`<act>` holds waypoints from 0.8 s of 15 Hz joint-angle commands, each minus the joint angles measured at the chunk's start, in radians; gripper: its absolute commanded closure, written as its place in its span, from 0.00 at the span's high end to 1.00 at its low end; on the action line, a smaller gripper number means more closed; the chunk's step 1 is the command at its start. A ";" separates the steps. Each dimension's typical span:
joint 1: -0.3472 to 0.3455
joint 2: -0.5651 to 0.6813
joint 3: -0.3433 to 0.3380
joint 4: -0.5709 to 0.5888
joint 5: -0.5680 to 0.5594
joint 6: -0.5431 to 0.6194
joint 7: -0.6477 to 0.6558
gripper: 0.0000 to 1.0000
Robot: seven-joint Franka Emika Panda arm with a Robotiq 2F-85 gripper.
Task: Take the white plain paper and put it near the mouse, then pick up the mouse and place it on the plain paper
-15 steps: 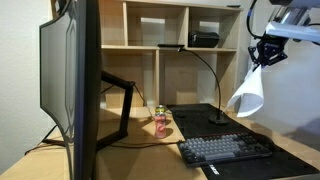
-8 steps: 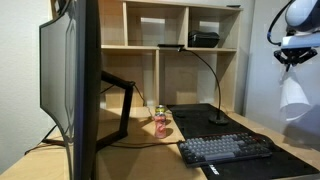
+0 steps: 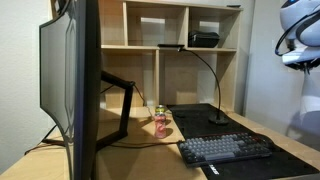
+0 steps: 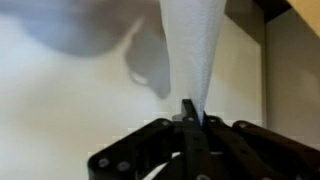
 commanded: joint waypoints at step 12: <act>-0.151 0.532 0.317 0.348 1.110 0.084 -0.754 0.00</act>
